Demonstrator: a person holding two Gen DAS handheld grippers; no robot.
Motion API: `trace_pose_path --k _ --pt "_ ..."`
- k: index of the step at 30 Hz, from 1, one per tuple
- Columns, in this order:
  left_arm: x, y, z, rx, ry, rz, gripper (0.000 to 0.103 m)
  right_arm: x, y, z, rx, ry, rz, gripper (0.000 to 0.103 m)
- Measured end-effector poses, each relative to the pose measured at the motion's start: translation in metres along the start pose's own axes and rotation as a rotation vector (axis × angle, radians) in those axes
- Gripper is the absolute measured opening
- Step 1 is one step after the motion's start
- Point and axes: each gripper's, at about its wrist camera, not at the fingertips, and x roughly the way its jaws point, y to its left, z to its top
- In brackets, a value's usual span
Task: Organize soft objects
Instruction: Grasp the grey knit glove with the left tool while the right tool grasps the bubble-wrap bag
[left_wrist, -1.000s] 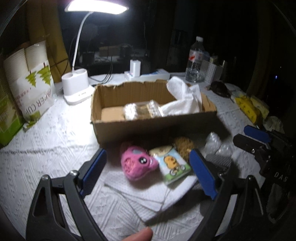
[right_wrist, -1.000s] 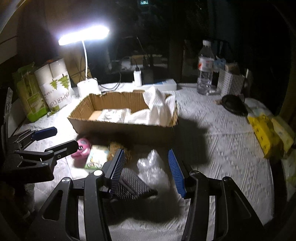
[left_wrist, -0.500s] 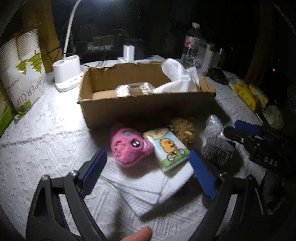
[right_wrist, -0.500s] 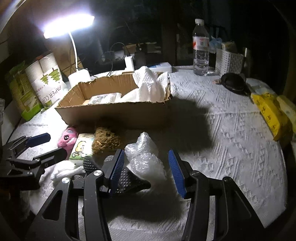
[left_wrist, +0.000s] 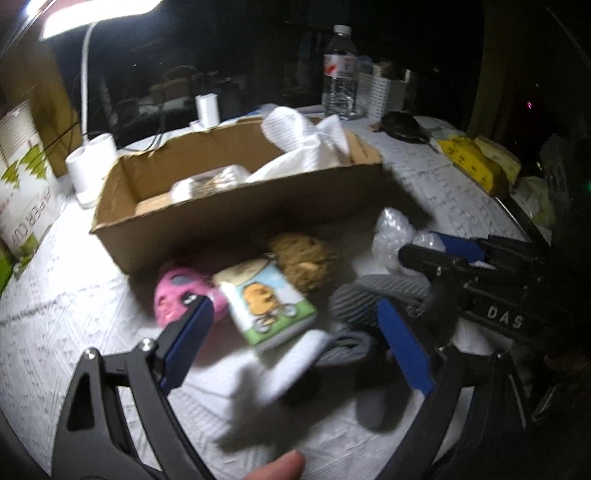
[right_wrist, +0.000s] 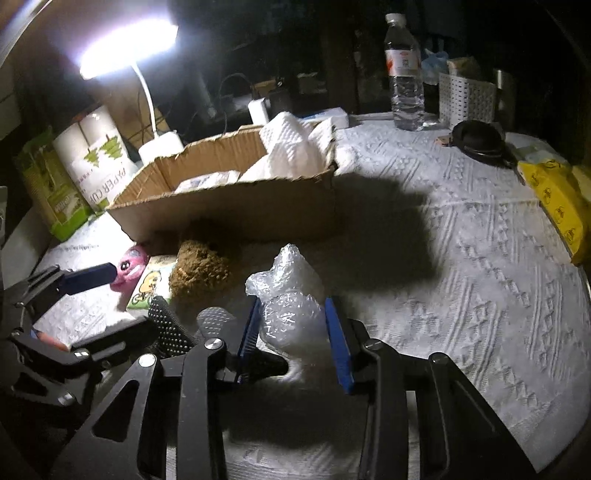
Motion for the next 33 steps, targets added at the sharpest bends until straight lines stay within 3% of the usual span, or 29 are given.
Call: trace_pose_path --k 7,11,13,15,19,21,29,33 --pt "0.011 -0.032 0.007 0.078 0.011 -0.034 0.092 -0.015 -0.024 0.000 0.037 -0.035 -0.006 0.038" --pt "0.025 -0.049 0.007 0.117 0.057 -0.071 0.091 -0.021 -0.032 -0.003 0.048 -0.048 -0.005 0.038" --pt "0.030 -0.054 0.006 0.131 0.081 -0.085 0.085 -0.023 -0.036 -0.004 0.055 -0.053 -0.009 0.038" --pt "0.034 -0.057 0.004 0.142 0.104 -0.097 0.059 -0.026 -0.038 -0.004 0.061 -0.060 -0.010 0.038" --pt "0.036 -0.058 0.002 0.154 0.115 -0.111 0.048 -0.030 -0.039 -0.003 0.061 -0.073 -0.013 0.038" --pt "0.032 -0.056 0.003 0.148 0.107 -0.120 0.038 -0.031 -0.037 -0.001 0.056 -0.078 -0.014 0.038" --pt "0.001 -0.039 0.015 0.120 0.019 -0.138 0.035 -0.040 -0.020 0.012 0.013 -0.109 -0.018 0.038" --pt "-0.018 -0.022 0.023 0.080 -0.032 -0.172 0.024 -0.044 -0.009 0.020 -0.008 -0.124 -0.022 0.038"
